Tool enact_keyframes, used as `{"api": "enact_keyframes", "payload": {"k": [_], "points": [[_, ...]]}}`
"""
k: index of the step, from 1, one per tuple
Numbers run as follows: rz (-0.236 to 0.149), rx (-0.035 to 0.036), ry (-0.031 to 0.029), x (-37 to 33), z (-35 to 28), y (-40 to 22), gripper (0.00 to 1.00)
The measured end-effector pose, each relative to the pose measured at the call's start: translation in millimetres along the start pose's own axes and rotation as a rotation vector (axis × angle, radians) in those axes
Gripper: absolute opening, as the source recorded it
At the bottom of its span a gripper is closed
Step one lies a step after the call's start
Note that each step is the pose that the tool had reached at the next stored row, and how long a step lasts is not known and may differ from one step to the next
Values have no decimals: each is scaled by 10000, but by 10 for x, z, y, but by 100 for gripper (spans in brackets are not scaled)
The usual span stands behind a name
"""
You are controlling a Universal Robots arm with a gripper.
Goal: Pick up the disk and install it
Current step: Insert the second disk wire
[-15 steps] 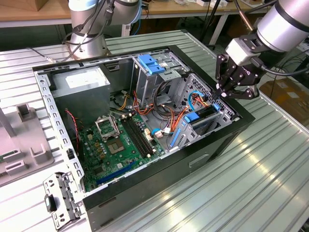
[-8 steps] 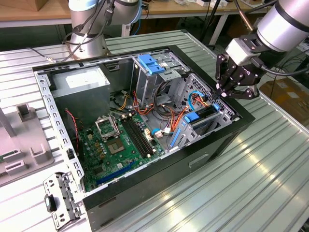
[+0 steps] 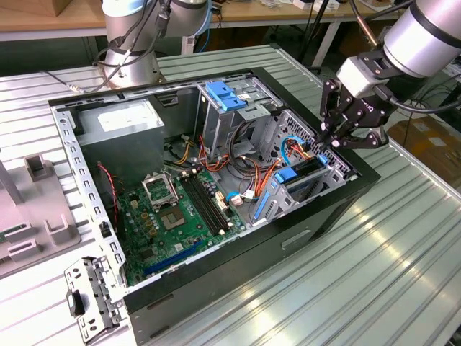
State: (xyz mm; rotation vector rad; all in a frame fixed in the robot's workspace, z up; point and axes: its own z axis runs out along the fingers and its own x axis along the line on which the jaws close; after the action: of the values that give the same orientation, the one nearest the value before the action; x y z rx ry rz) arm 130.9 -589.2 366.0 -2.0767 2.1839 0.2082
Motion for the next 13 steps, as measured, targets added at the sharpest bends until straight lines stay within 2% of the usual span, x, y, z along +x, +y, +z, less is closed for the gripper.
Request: {"api": "enact_keyframes", "payload": {"k": [3,5,6,10,13], "points": [[0,0,-1,0,0,0,36],[0,0,-1,0,0,0,36],[0,0,-1,0,0,0,42],[0,0,-2,-1,-8,0,42],[0,0,-2,-9,-51,0,42]]}}
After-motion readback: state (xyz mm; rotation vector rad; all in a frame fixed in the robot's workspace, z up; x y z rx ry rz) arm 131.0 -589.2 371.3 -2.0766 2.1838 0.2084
